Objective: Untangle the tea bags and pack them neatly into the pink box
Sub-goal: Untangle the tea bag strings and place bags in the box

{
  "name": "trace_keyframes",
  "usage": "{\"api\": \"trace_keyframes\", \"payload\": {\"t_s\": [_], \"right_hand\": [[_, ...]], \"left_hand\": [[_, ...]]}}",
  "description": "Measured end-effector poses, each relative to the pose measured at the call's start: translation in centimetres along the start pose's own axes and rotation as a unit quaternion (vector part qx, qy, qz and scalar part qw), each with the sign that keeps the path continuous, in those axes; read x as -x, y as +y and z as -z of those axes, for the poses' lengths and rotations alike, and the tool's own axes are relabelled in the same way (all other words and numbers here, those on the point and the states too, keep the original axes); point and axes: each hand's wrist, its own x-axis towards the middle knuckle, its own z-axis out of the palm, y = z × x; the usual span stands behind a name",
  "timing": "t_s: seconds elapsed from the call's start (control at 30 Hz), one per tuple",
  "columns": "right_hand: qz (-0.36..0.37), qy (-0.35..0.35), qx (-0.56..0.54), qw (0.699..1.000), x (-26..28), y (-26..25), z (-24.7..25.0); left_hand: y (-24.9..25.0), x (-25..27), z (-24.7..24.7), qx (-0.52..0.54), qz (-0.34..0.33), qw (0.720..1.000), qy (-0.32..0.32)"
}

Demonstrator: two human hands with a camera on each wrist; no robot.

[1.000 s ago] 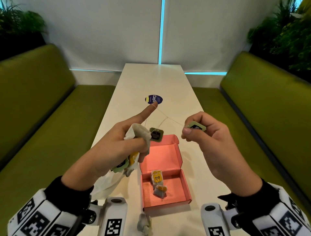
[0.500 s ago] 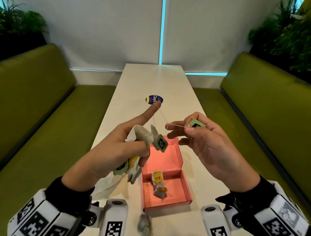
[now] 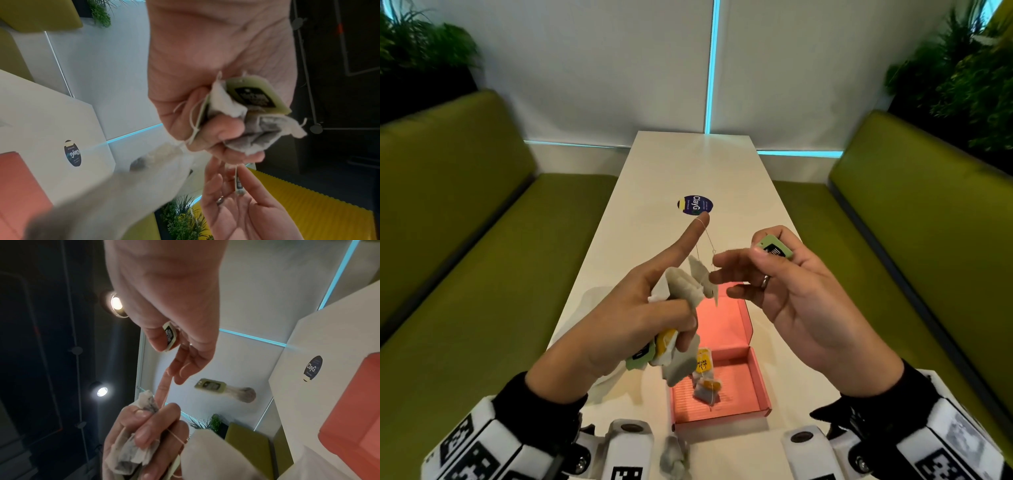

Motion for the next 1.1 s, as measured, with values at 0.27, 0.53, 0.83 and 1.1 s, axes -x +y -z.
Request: {"api": "trace_keyframes", "payload": {"t_s": [0.27, 0.53, 0.83, 1.1], "right_hand": [[-0.02, 0.012, -0.099, 0.995, -0.1, -0.1, -0.3], [-0.027, 0.003, -0.138, 0.99, 0.0, -0.9, -0.4], [-0.047, 0.006, -0.137, 0.989, -0.1, -2.2, -0.2], [-0.049, 0.009, -0.122, 0.991, -0.8, -3.1, 0.6]], "left_hand": [[-0.3, 0.0, -0.9, 0.021, 0.008, 1.0, -0.003], [-1.4, 0.3, -1.6, 0.04, -0.015, 0.999, -0.01], [-2.2, -0.1, -1.5, 0.065, -0.064, 0.994, 0.068], [-2.2, -0.5, -1.5, 0.115, -0.106, 0.987, 0.042]]}}
